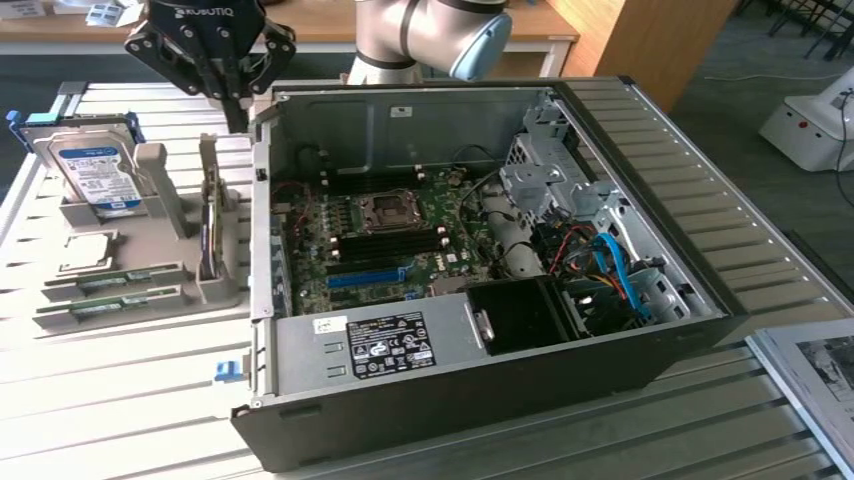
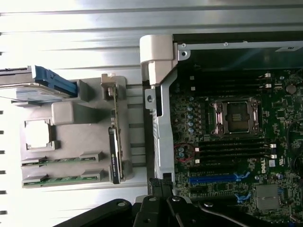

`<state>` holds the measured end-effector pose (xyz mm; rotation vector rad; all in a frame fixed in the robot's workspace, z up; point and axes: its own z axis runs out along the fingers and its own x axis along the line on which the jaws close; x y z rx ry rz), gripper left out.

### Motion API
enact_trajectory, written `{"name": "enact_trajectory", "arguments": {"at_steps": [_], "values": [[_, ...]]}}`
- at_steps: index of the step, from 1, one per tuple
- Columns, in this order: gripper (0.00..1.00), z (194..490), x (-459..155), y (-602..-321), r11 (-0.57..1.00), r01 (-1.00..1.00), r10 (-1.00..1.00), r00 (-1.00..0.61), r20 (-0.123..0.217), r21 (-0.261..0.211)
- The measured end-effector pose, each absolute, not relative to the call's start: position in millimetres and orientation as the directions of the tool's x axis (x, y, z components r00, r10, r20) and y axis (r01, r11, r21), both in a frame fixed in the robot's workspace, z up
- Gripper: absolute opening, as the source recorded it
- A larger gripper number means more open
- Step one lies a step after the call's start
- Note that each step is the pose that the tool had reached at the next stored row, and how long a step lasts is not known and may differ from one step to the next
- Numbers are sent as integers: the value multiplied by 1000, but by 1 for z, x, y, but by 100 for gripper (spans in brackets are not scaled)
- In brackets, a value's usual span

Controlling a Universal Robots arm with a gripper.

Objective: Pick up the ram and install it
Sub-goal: 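Reach for the ram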

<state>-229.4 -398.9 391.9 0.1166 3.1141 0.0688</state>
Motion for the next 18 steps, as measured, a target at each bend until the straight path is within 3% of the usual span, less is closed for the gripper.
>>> {"name": "enact_trajectory", "arguments": {"at_steps": [18], "values": [[10, 391, -257, -399, 996, 74, 75, -997, -23, 45]]}}
